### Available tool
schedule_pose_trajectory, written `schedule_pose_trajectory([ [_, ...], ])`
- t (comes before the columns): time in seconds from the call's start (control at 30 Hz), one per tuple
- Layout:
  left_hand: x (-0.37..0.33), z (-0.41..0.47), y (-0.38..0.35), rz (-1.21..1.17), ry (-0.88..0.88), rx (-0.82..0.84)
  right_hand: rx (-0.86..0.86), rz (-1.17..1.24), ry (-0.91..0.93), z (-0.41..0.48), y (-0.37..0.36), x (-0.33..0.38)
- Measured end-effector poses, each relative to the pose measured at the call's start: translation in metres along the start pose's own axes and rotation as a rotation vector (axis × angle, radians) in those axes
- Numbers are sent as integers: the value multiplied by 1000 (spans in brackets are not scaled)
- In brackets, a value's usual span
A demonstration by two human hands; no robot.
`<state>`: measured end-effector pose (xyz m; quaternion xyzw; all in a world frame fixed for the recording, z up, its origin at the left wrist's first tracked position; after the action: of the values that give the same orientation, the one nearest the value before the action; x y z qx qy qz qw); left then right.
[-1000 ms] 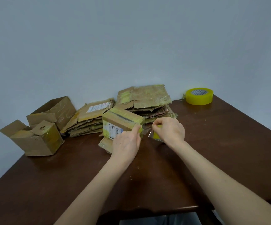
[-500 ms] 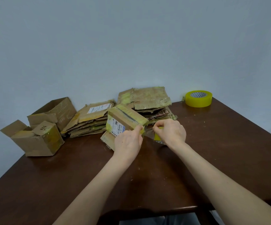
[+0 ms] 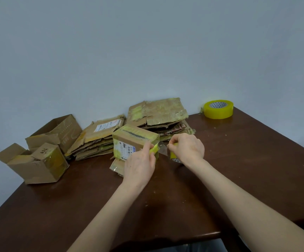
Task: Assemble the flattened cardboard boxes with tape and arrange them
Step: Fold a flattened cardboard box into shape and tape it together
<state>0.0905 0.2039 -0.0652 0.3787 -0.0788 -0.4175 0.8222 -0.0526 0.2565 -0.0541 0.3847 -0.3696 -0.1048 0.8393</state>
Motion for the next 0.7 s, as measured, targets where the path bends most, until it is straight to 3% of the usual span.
schedule_pose_trajectory([
  [0.27, 0, 6, -6, 158, -95, 22, -28, 14, 42, -3, -2, 6],
  [0.7, -9, 6, -7, 122, -41, 28, 31, 312, -158, -3, 4, -12],
])
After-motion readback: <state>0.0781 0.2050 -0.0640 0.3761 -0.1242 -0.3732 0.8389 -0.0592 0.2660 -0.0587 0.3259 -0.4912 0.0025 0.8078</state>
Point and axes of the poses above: each hand's wrist, its own z-axis towards the middle knuckle, its own y-axis out of the back of the hand, x = y × z, the point moved 1 cm from there along z, towards the middle knuckle, and after that the axes turned 15 degrees about -x, right-handed, at the moved point
